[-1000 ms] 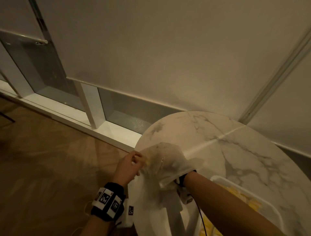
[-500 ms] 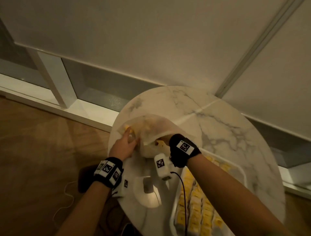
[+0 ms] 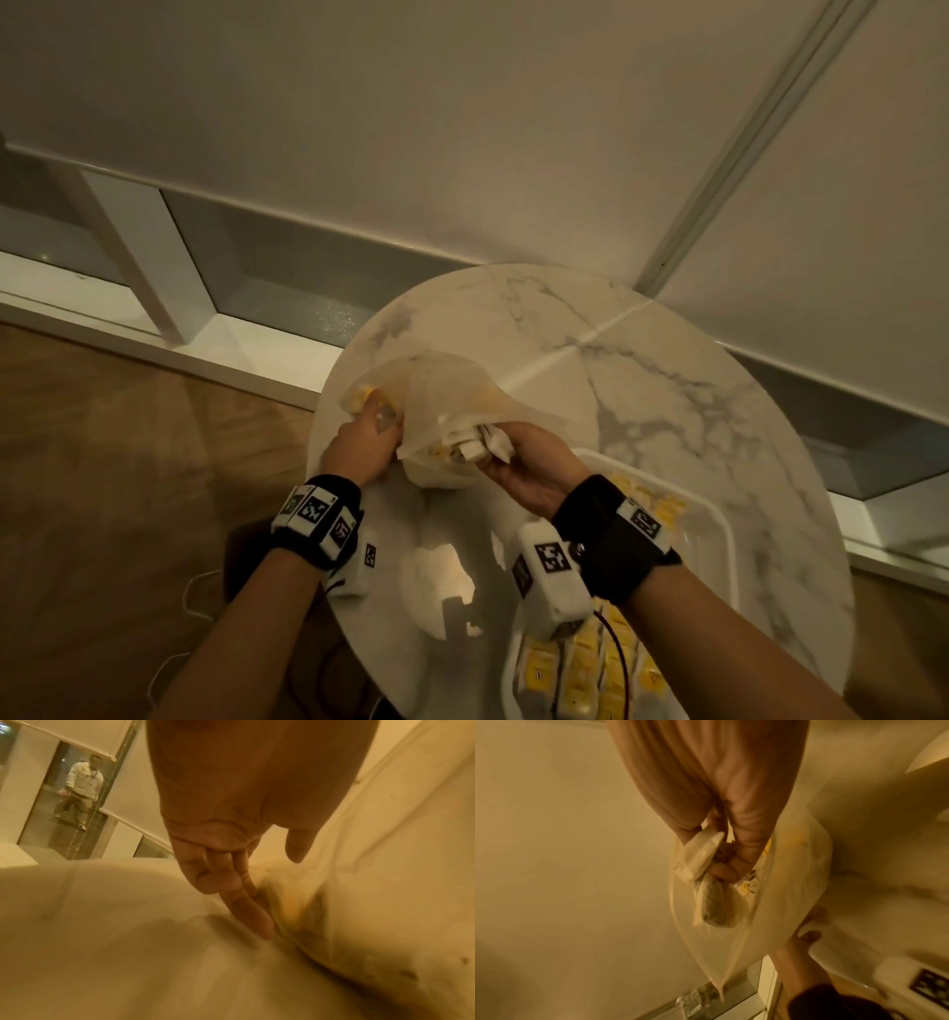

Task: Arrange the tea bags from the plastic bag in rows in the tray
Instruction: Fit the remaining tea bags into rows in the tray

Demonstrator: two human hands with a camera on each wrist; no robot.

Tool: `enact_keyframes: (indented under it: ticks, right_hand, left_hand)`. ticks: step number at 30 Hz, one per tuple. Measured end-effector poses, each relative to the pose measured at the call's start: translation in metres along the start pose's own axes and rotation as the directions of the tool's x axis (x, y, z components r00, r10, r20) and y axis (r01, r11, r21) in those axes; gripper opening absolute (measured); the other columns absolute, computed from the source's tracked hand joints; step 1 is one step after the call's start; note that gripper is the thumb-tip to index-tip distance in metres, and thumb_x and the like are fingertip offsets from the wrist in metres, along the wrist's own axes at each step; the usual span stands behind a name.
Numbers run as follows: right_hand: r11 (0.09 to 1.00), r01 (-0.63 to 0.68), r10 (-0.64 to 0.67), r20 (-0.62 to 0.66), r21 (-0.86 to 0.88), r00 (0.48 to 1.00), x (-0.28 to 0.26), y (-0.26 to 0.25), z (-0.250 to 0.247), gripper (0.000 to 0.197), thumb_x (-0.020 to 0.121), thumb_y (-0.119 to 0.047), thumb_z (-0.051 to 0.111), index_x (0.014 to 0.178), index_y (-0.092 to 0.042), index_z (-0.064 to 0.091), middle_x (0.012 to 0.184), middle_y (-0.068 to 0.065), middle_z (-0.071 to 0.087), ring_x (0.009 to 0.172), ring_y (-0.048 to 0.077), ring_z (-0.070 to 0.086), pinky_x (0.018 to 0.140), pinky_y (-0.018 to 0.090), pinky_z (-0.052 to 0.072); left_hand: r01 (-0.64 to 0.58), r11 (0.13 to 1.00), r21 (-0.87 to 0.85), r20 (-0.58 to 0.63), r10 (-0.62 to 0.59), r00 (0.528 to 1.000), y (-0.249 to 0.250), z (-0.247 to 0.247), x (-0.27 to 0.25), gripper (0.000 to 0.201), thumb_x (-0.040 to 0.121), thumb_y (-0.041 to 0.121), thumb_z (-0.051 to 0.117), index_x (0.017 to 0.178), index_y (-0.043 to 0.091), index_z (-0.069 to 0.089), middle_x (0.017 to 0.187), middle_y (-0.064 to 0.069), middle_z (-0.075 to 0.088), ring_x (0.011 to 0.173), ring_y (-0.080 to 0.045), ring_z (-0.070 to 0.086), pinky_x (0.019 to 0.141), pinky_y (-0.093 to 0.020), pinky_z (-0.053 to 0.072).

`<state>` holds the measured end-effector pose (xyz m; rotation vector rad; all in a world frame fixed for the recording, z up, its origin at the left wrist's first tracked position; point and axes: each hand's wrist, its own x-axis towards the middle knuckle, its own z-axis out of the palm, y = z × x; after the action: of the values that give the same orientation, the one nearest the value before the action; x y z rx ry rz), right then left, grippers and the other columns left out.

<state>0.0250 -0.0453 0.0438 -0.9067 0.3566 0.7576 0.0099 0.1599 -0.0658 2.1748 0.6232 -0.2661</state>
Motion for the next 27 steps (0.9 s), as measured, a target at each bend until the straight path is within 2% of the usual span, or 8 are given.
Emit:
enact_keyframes:
  ticks: [6, 8, 10, 13, 15, 17, 20, 27]
  right_hand:
    - [0.977, -0.081, 0.074, 0.04, 0.197, 0.996, -0.052, -0.002, -0.021, 0.029, 0.094, -0.005, 0.051, 0.117, 0.011, 0.058, 0.102, 0.025, 0.067, 0.072, 0.027, 0.07, 0.051, 0.029, 0.057]
    - [0.975, -0.069, 0.057, 0.063, 0.213, 0.996, -0.065, 0.001, -0.03, 0.035, 0.076, 0.0, 0.075, 0.107, 0.012, 0.065, 0.098, 0.025, 0.067, 0.076, 0.027, 0.065, 0.049, 0.029, 0.055]
    - [0.978, -0.092, 0.072, 0.111, 0.188, 0.991, -0.072, 0.007, -0.043, 0.056, 0.048, -0.001, 0.095, 0.097, 0.011, 0.072, 0.096, 0.024, 0.068, 0.08, 0.027, 0.062, 0.053, 0.031, 0.057]
    - [0.985, -0.132, 0.123, 0.082, 0.115, 0.989, -0.076, 0.011, -0.054, 0.024, 0.074, -0.009, 0.077, 0.091, 0.008, 0.075, 0.094, 0.021, 0.069, 0.074, 0.026, 0.061, 0.054, 0.028, 0.057]
    - [0.984, -0.153, 0.147, 0.073, 0.088, 0.986, -0.076, 0.011, -0.055, 0.024, 0.085, -0.009, 0.058, 0.092, 0.009, 0.073, 0.092, 0.02, 0.068, 0.07, 0.024, 0.064, 0.053, 0.03, 0.058]
    - [0.983, -0.177, 0.174, 0.076, 0.042, 0.982, -0.075, 0.013, -0.056, 0.022, 0.093, -0.007, 0.052, 0.092, 0.008, 0.068, 0.086, 0.018, 0.067, 0.063, 0.023, 0.066, 0.051, 0.03, 0.057]
    - [0.975, -0.222, 0.221, 0.063, 0.004, 0.973, -0.083, 0.021, -0.062, 0.015, 0.094, -0.006, 0.052, 0.093, 0.006, 0.062, 0.082, 0.018, 0.065, 0.061, 0.022, 0.065, 0.053, 0.031, 0.058]
    - [0.96, -0.279, 0.28, 0.076, -0.017, 0.957, -0.101, 0.04, -0.077, 0.023, 0.081, -0.009, 0.064, 0.099, 0.007, 0.065, 0.089, 0.021, 0.066, 0.065, 0.024, 0.067, 0.058, 0.033, 0.059]
  left_hand:
    - [-0.004, 0.994, 0.106, -0.016, 0.006, 1.0, 0.006, -0.014, 0.0, 0.073, 0.093, 0.046, 0.05, 0.155, 0.032, 0.015, 0.122, -0.017, 0.064, 0.102, -0.032, 0.065, 0.094, -0.042, 0.047]
    - [-0.006, 0.998, 0.059, -0.101, 0.011, 0.995, 0.005, -0.021, -0.015, 0.069, 0.095, 0.039, 0.052, 0.155, 0.029, 0.019, 0.099, -0.01, 0.07, 0.081, -0.024, 0.067, 0.087, -0.041, 0.051]
    - [-0.084, 0.996, -0.036, -0.264, 0.071, 0.962, 0.005, -0.028, -0.037, 0.059, 0.096, 0.042, 0.055, 0.149, 0.029, 0.034, 0.096, -0.004, 0.07, 0.078, -0.023, 0.067, 0.084, -0.044, 0.054]
    - [-0.31, 0.931, -0.193, -0.433, 0.203, 0.878, 0.026, -0.026, -0.089, 0.028, 0.096, 0.034, 0.059, 0.122, 0.024, 0.059, 0.089, 0.001, 0.067, 0.066, -0.02, 0.066, 0.068, -0.034, 0.055]
    - [-0.41, 0.867, -0.285, -0.462, 0.251, 0.851, 0.043, -0.015, -0.131, 0.013, 0.096, 0.029, 0.061, 0.097, 0.018, 0.067, 0.075, 0.0, 0.065, 0.057, -0.017, 0.06, 0.055, -0.021, 0.051]
    - [-0.378, 0.835, -0.399, -0.35, 0.242, 0.905, 0.051, 0.003, -0.165, 0.032, 0.096, 0.038, 0.06, 0.078, 0.013, 0.069, 0.062, -0.004, 0.063, 0.051, -0.014, 0.058, 0.047, -0.015, 0.045]
    - [-0.124, 0.857, -0.5, -0.061, 0.108, 0.992, 0.043, 0.03, -0.197, 0.048, 0.097, 0.041, 0.05, 0.069, 0.008, 0.072, 0.062, -0.011, 0.068, 0.048, -0.022, 0.062, 0.039, -0.02, 0.039]
    - [0.243, 0.777, -0.581, 0.242, -0.121, 0.963, 0.032, 0.047, -0.218, 0.05, 0.101, 0.043, 0.041, 0.095, 0.004, 0.071, 0.082, -0.014, 0.074, 0.066, -0.039, 0.071, 0.042, -0.029, 0.049]
